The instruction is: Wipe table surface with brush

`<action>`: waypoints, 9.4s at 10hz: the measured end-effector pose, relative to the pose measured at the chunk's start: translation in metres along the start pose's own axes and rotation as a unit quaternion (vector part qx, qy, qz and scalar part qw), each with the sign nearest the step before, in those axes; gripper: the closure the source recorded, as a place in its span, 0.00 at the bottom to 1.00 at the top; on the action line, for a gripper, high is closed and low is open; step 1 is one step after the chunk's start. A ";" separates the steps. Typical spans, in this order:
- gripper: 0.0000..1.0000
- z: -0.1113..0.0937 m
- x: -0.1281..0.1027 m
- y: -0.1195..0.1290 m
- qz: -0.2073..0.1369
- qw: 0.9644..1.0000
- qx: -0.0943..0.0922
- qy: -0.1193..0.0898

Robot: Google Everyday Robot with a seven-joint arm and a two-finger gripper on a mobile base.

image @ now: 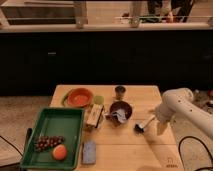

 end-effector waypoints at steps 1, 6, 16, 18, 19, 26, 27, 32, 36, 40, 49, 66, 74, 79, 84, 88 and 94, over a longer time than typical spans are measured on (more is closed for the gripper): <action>0.20 0.000 0.003 -0.003 -0.013 1.000 0.001 -0.002; 0.20 0.009 0.006 -0.019 -0.094 0.995 -0.018 -0.002; 0.20 0.039 0.001 -0.043 -0.147 0.989 -0.028 -0.006; 0.20 0.042 0.004 -0.046 -0.144 0.989 -0.031 -0.012; 0.20 0.043 0.007 -0.045 -0.141 0.989 -0.033 -0.025; 0.49 0.044 0.015 -0.036 -0.134 0.989 -0.040 -0.055; 0.59 0.044 0.016 -0.035 -0.134 0.989 -0.040 -0.055; 1.00 0.045 0.021 -0.024 -0.128 0.989 -0.040 -0.055; 1.00 0.037 0.018 -0.008 -0.132 0.989 -0.034 -0.058; 1.00 0.027 0.007 0.004 -0.137 0.988 -0.024 -0.059; 1.00 0.011 -0.030 0.019 -0.156 0.986 0.017 0.057; 1.00 0.016 0.007 -0.011 -0.114 0.981 0.010 0.158; 1.00 0.029 -0.048 0.026 -0.198 0.969 -0.008 0.149; 1.00 0.030 -0.007 0.033 -0.173 0.970 -0.030 0.165; 1.00 0.021 0.022 -0.001 -0.129 0.975 -0.020 0.181; 1.00 0.024 -0.006 -0.019 -0.146 0.974 -0.013 0.173; 1.00 0.040 -0.050 0.013 -0.221 0.961 -0.033 0.161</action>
